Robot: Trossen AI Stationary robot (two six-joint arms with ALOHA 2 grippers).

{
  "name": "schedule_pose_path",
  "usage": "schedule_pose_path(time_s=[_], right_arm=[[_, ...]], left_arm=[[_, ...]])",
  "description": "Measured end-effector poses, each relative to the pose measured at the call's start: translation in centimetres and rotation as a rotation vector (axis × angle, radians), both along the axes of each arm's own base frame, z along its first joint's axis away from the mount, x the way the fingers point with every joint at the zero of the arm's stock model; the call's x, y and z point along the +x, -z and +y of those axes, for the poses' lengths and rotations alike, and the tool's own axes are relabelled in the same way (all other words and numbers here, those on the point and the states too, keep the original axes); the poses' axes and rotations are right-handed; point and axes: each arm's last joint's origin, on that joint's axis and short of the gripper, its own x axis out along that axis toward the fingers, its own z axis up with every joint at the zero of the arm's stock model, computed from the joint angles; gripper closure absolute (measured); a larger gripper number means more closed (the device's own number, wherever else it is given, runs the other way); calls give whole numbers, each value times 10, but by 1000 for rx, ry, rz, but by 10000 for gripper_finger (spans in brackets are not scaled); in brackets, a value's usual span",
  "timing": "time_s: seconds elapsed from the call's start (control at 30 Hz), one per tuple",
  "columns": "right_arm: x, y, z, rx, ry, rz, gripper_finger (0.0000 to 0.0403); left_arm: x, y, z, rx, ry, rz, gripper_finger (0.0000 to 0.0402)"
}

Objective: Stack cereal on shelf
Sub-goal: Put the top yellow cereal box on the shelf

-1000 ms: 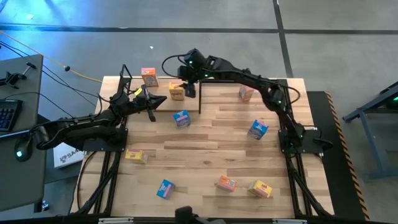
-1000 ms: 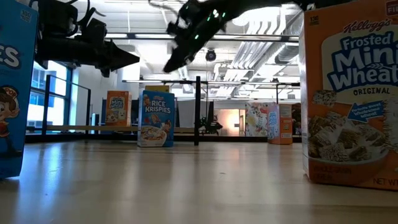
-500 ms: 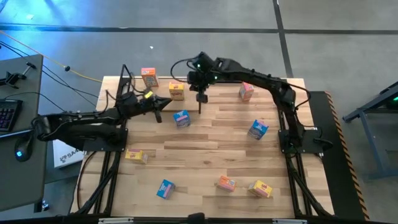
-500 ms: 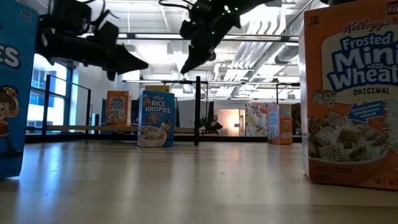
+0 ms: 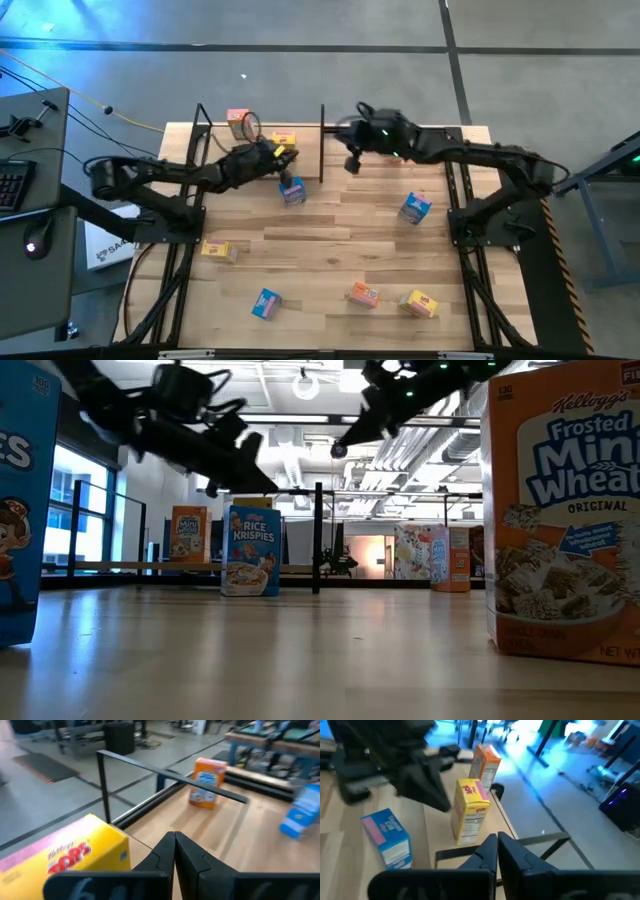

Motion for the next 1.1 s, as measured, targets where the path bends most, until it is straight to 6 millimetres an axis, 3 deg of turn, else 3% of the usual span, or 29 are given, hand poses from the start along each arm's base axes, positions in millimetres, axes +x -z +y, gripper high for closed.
schedule_pose_path(time_s=[0.17,0.3,1.1], right_arm=[[-23,11,14,-21,43,-49,403],[-33,18,18,-21,52,-45,403],[-35,22,20,7,30,-13,403]], left_arm=[[23,1,11,1,-107,87,401],[30,1,16,10,-183,128,401],[15,8,27,-3,-370,279,401]])
